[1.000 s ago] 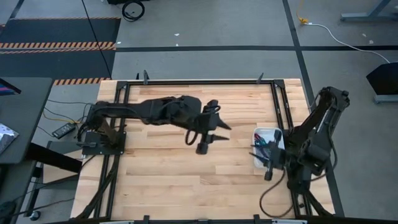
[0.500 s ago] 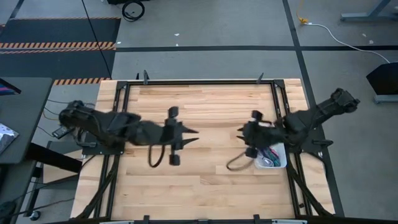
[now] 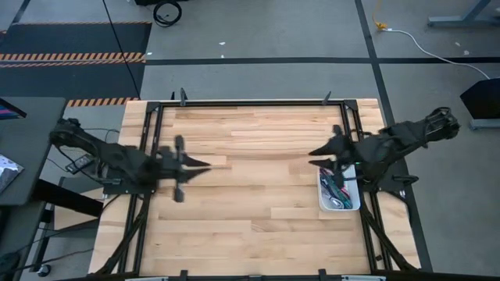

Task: Pick and place USB-C Cables
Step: Move the white bin to the center of the table

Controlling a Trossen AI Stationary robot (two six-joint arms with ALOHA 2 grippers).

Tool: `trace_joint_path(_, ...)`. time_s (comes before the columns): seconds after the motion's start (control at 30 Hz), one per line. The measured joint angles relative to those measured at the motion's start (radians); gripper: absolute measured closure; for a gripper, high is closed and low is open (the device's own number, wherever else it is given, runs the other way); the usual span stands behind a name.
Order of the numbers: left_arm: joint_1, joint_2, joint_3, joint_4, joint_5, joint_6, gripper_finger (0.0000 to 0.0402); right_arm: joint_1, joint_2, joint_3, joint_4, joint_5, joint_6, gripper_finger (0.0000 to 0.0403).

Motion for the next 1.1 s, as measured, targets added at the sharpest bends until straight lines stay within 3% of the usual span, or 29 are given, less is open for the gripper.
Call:
trace_joint_path(0.2,-0.016,-0.285,-0.176,0.007,0.0,0.0,0.0347,0.118,-0.15,-0.109,-0.021,0.155,0.116,0.0282)
trace_joint_path(0.37,-0.015,-0.426,-0.291,0.006,0.01,0.034,0.0347,0.167,-0.224,-0.255,0.013,0.171,0.141,0.031)
trace_joint_path(0.47,0.003,-0.483,-0.354,0.056,0.085,0.084,0.0347,0.179,-0.259,-0.341,0.053,0.182,0.118,0.0341)
trace_joint_path(0.63,0.076,-0.53,-0.435,0.154,0.227,0.079,0.0347,0.18,-0.333,-0.472,0.199,0.178,0.053,0.0396)
trace_joint_path(0.8,0.141,-0.525,-0.458,0.144,0.267,0.029,0.0347,0.179,-0.413,-0.539,0.234,0.178,0.082,0.039)
trace_joint_path(0.93,0.167,-0.521,-0.458,0.145,0.268,0.007,0.0347,0.163,-0.435,-0.546,0.158,0.18,0.238,0.0398)
trace_joint_path(1.1,0.173,-0.521,-0.457,0.148,0.268,0.03,0.0347,0.149,-0.409,-0.547,0.11,0.041,0.303,0.0365)
